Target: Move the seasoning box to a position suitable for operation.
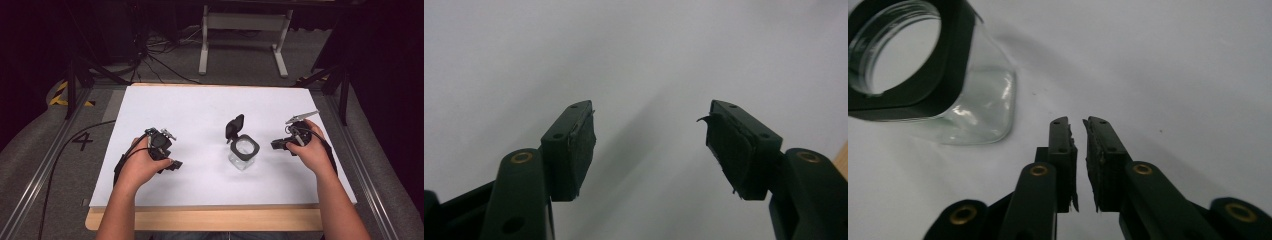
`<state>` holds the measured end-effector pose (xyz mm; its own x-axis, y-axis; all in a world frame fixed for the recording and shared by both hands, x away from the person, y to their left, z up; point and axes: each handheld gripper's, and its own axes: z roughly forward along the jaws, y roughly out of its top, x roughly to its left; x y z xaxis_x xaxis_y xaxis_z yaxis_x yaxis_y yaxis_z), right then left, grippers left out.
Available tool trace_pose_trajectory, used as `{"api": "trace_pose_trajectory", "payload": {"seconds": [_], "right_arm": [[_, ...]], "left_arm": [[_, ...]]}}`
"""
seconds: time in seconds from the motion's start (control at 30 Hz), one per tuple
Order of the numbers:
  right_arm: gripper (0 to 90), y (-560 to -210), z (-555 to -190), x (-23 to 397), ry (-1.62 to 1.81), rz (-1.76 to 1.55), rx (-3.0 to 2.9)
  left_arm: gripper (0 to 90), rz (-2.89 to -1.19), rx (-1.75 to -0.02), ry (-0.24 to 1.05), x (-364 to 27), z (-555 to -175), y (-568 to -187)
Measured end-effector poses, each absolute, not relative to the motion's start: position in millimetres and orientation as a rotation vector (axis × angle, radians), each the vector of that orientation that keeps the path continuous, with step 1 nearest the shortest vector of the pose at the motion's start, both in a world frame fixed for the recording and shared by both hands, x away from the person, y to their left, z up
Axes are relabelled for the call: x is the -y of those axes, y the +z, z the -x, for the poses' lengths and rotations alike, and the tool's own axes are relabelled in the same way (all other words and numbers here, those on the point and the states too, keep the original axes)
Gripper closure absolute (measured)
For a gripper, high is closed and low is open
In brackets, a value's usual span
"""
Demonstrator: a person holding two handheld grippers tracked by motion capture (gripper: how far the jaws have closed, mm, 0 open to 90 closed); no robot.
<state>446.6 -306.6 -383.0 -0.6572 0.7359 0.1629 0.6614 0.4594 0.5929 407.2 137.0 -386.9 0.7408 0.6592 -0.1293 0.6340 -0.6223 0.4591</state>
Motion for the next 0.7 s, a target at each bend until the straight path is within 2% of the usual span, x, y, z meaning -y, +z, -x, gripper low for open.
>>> {"api": "trace_pose_trajectory", "payload": {"seconds": [0.1, 0.3, 0.7], "right_arm": [[89.7, -383.8, -444.0, 301.6, 0.987, -1.151, -2.626], [90.0, -382.7, -441.2, 287.8, 1.021, -1.042, -2.669], [90.0, -395.6, -444.0, 265.9, 1.029, -0.962, -2.704]], "left_arm": [[37.6, -2.461, -0.943, 0.073, -132.7, -404.8, -382.2], [34.3, -2.451, -0.916, 0.045, -129.1, -398.9, -376.8], [33.9, -2.443, -0.903, 0.06, -128.1, -392.2, -372.6]]}}
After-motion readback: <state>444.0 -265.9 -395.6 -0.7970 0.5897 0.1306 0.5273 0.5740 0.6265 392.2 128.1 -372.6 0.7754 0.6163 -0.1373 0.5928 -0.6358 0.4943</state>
